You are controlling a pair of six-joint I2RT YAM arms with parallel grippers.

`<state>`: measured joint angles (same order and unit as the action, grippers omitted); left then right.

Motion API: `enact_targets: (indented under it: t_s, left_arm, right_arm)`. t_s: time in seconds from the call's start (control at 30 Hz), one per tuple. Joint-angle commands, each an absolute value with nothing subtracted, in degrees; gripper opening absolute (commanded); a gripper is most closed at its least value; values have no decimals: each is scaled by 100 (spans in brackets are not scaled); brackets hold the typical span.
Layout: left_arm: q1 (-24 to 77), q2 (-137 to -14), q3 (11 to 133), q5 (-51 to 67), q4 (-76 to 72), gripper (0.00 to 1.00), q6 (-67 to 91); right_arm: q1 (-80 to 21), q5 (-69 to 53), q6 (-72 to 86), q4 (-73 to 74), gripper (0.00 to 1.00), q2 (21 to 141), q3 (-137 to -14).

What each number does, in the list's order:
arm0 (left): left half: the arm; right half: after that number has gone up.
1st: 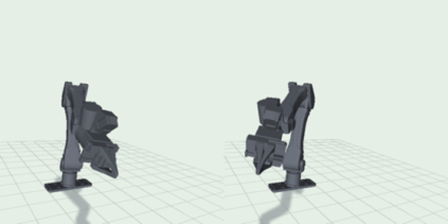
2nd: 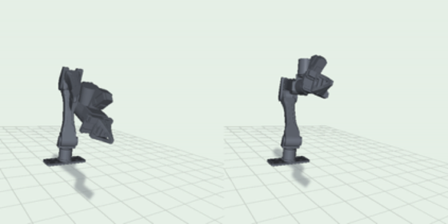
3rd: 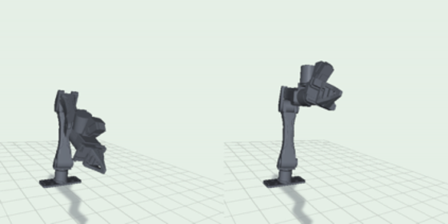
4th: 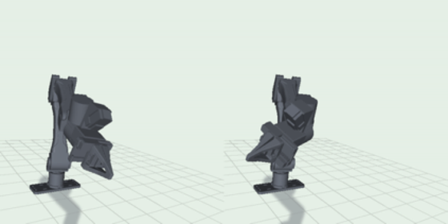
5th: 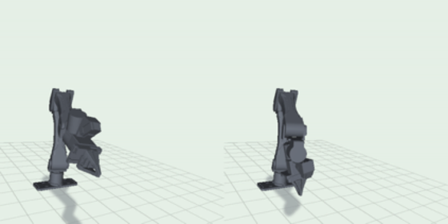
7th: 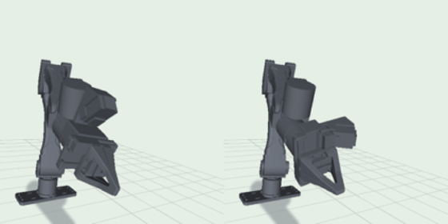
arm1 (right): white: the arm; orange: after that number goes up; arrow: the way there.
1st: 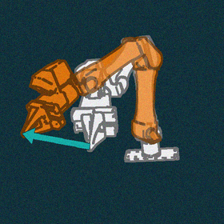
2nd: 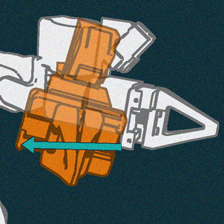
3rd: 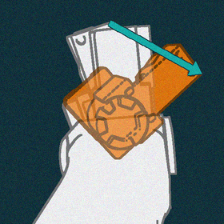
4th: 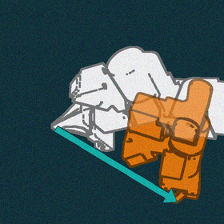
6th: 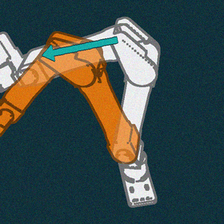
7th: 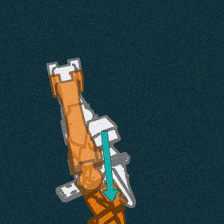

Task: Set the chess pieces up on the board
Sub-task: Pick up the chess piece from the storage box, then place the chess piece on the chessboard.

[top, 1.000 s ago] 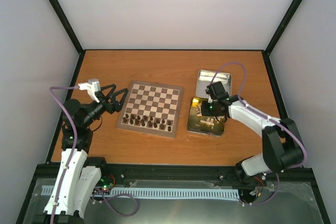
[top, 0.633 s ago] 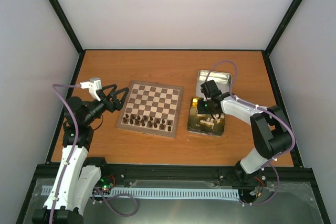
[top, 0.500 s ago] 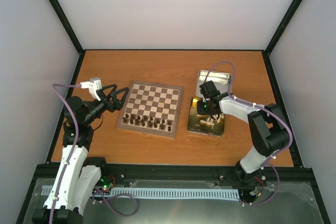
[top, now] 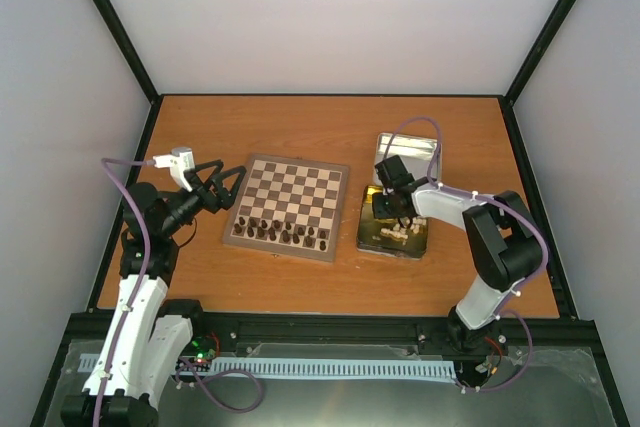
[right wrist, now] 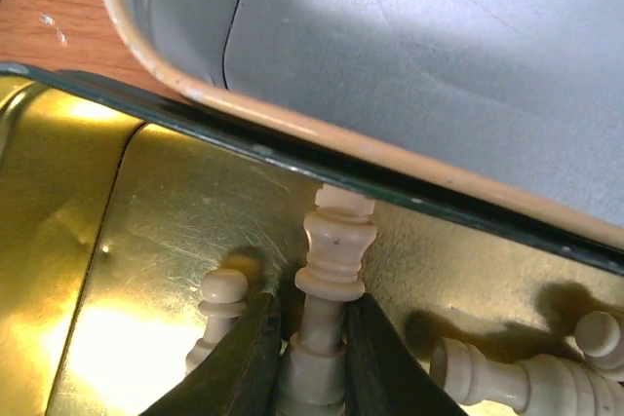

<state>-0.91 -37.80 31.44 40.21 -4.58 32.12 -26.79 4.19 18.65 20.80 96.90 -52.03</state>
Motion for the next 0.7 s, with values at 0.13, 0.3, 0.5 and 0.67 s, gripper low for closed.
enact_targets:
  t_s: [0.13, 0.3, 0.5, 0.67]
  left_arm:
    - [-127, -4080, 3385, 4285, -465, 100, 3287]
    - [70, -4556, 3430, 4470, -622, 100, 3602]
    - [906, -5463, 3763, 4546, -711, 100, 3918]
    - [1607, -6149, 4183, 4845, -708, 99, 4168]
  right_arm:
    - [-2802, 541, 1830, 1182, 14, 8462, -4571]
    - [-2815, 114, 1651, 345, 15, 7391, -3857]
    - [-2905, -1747, 1421, -604, 15, 6732, -3663]
    - [-3191, -3276, 1353, -1064, 15, 6818, -3911]
